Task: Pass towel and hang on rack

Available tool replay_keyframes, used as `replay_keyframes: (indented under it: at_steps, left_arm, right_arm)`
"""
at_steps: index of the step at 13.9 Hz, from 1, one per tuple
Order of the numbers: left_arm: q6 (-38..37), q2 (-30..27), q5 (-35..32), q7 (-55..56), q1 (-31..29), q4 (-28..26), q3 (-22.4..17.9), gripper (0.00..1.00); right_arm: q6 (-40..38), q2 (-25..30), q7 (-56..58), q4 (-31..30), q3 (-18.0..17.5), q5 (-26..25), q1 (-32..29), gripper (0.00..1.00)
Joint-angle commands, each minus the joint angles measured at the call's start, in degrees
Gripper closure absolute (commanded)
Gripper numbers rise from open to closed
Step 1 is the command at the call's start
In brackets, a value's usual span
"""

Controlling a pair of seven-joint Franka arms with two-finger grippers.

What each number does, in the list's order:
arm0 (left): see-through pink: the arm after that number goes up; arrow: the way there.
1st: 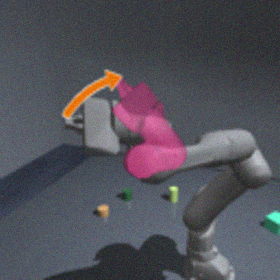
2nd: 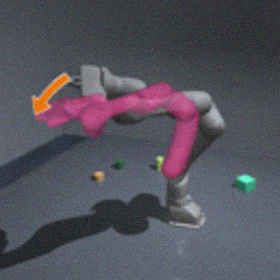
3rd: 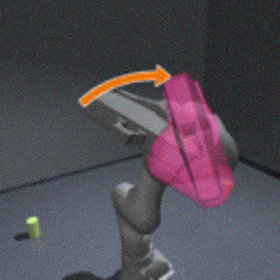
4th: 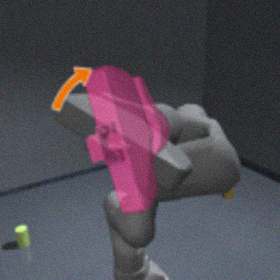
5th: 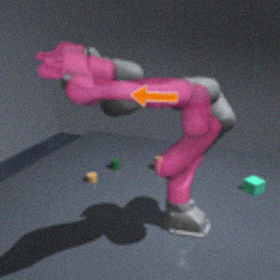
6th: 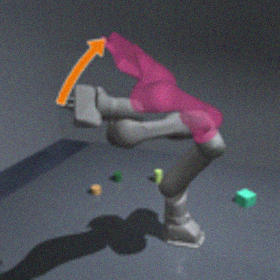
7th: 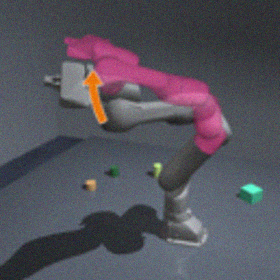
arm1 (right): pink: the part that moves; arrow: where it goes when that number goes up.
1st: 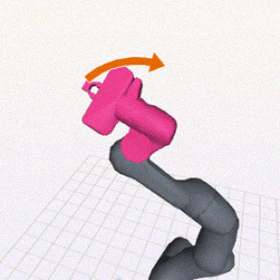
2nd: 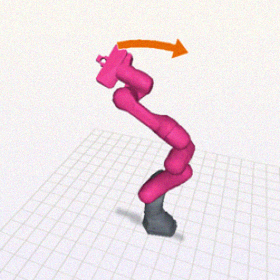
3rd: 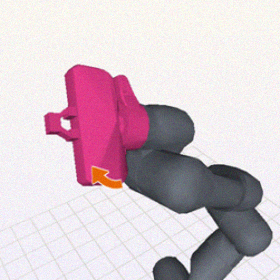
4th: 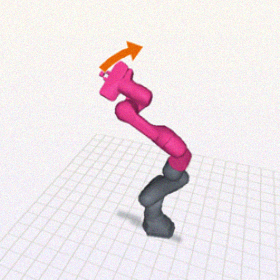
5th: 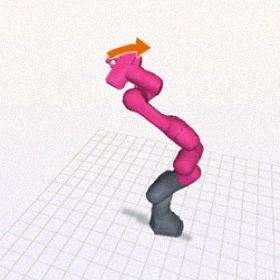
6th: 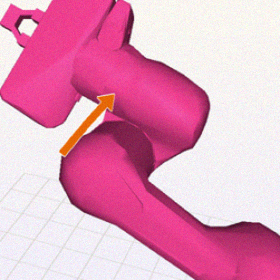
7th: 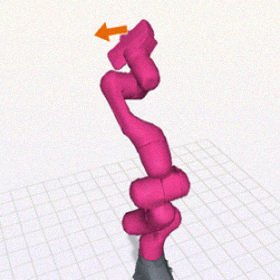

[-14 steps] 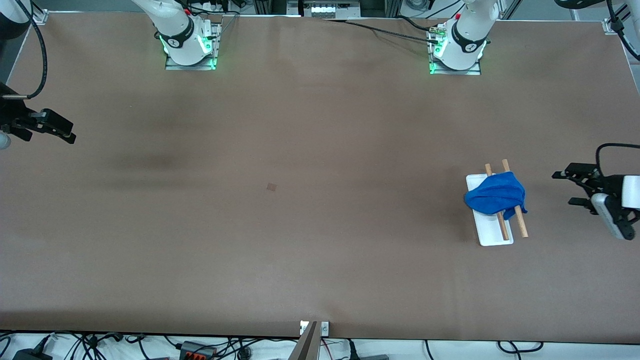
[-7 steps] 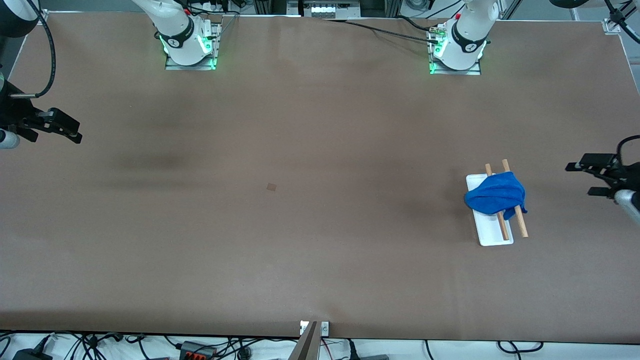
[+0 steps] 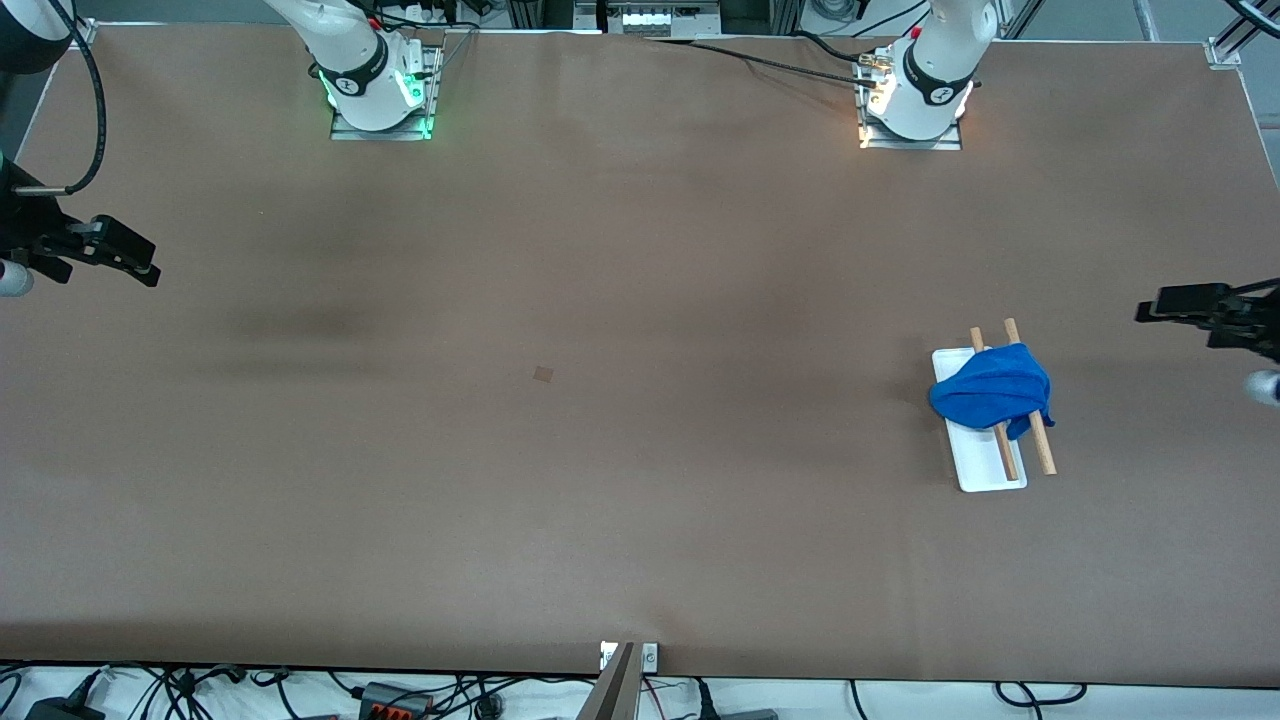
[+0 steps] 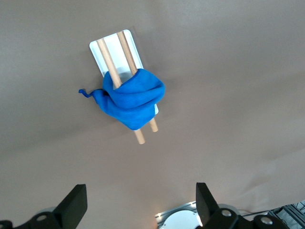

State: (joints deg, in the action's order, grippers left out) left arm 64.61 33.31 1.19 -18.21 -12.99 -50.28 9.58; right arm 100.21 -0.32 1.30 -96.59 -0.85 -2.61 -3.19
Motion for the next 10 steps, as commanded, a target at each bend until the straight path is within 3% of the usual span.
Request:
replay_keyframes:
  at_steps: [1, 3, 7, 10]
  left_arm:
    - [-1.67, -2.28, -1.8, 2.03, 1.37, -0.43, 1.58, 0.0]
    - [-5.97, -2.55, -1.89, 5.36, 2.35, -0.87, 1.67, 0.0]
    - [-5.55, -6.05, -2.15, 5.99, 2.44, -7.26, 1.76, 0.0]
    - [-4.93, -6.77, -2.15, 5.99, 2.53, -8.17, 2.55, 0.0]
  right_arm:
    - [-0.46, 0.5, 0.11, 0.17, -0.82, 0.68, -0.94, 0.0]
    - [-0.46, 0.5, 0.11, 0.17, -0.91, 0.68, -0.94, 0.0]
    - [-0.63, 0.5, 0.2, 0.17, -0.82, 0.68, -0.94, 0.0]
    - [-0.63, 0.5, 0.2, 0.17, -0.82, 0.68, -0.94, 0.0]
